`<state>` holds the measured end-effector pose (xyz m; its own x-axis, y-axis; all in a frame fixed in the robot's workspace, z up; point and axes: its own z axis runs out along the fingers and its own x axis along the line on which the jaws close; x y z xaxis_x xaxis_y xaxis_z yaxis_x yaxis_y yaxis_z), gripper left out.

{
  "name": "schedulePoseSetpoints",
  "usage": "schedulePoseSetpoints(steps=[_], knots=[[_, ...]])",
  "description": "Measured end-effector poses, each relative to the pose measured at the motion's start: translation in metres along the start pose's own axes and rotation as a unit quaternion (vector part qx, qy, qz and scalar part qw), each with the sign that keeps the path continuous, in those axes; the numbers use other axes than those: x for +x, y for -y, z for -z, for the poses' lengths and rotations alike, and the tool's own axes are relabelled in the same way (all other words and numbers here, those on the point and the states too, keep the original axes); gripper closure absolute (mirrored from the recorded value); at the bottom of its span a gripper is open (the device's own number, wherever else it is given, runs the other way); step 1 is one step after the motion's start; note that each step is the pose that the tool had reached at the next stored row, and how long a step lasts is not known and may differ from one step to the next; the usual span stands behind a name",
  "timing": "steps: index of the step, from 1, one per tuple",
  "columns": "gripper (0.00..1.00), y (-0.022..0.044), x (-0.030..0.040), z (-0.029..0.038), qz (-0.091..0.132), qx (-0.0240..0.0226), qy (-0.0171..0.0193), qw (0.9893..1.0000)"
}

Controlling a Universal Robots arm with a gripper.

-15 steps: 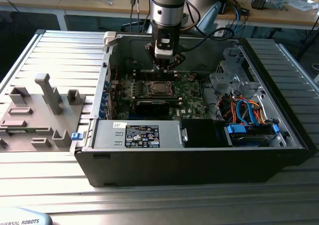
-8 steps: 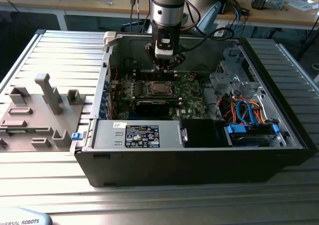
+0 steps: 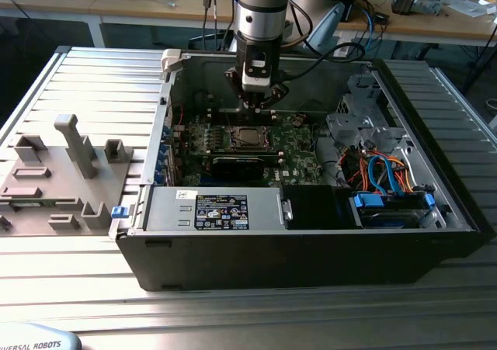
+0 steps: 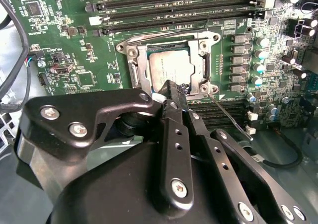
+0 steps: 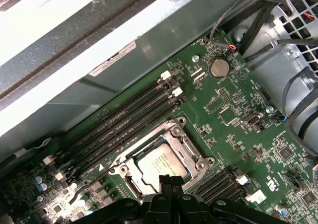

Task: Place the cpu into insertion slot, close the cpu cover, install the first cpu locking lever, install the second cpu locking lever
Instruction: 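Install the first cpu locking lever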

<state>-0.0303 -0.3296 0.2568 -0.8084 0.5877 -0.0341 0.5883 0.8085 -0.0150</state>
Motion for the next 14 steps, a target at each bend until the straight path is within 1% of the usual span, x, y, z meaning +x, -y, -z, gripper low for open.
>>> schedulePoseSetpoints(steps=[14], knots=[[0.89,0.0,0.0,0.0,0.011,-0.0003,0.0002,0.9999]])
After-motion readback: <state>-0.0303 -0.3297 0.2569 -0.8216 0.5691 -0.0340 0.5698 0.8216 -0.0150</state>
